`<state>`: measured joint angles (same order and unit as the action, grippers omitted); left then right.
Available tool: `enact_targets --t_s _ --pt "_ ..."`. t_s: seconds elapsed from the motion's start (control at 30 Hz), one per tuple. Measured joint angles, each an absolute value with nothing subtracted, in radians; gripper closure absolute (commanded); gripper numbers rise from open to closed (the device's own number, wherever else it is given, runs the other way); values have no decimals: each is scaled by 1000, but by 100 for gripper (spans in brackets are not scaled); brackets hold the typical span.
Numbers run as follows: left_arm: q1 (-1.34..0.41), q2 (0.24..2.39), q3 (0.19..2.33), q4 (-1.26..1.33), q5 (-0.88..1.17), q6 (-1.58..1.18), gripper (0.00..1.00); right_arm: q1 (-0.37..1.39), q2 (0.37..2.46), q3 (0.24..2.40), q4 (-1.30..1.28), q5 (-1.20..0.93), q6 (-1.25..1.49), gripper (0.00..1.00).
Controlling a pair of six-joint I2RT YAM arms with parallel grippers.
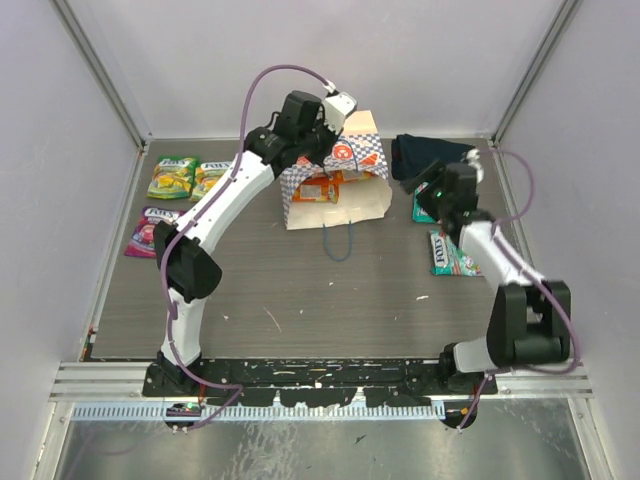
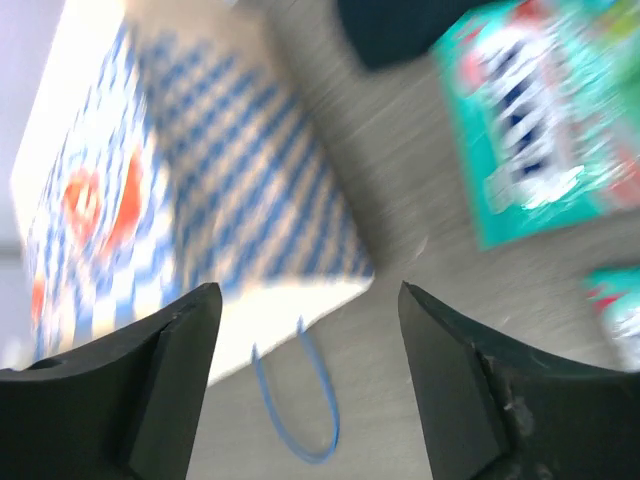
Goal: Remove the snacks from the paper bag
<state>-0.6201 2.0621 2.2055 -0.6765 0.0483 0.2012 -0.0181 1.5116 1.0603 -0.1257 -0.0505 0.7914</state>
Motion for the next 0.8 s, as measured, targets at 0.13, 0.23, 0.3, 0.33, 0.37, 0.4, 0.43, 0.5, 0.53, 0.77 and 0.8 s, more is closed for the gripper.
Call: enact_targets --t_s 0.13,0.23,0.3,0.33,0.37,0.4,0.43,0.5,0.53,0.77,0.8 --pt "-633 2065 2223 -678 36 195 100 152 1273 673 138 -84 824 17" --pt "-643 2083 2244 -679 20 187 100 248 1187 392 287 -55 910 17" --pt "-651 2105 2273 -676 14 172 100 313 1205 319 334 -20 965 17" --pt "-655 2112 2278 -672 12 167 100 335 1225 317 360 -9 986 17" --pt "-659 2117 2281 -667 11 159 100 359 1261 326 410 2 1011 18" --pt "-664 2123 2284 -664 9 148 100 378 1305 353 459 8 1036 18" --pt "-670 2131 2290 -659 4 142 100 392 1357 390 510 12 1060 19" --pt "-683 2144 2294 -640 -5 130 100 414 1467 481 607 21 1107 21" --pt "-691 2151 2297 -633 -11 121 100 421 1513 521 647 26 1127 22" --pt "-714 2214 2380 -620 -28 88 100 463 1850 768 862 59 1281 28" --pt "-714 2227 2409 -621 -28 85 100 465 1890 788 877 62 1306 29"
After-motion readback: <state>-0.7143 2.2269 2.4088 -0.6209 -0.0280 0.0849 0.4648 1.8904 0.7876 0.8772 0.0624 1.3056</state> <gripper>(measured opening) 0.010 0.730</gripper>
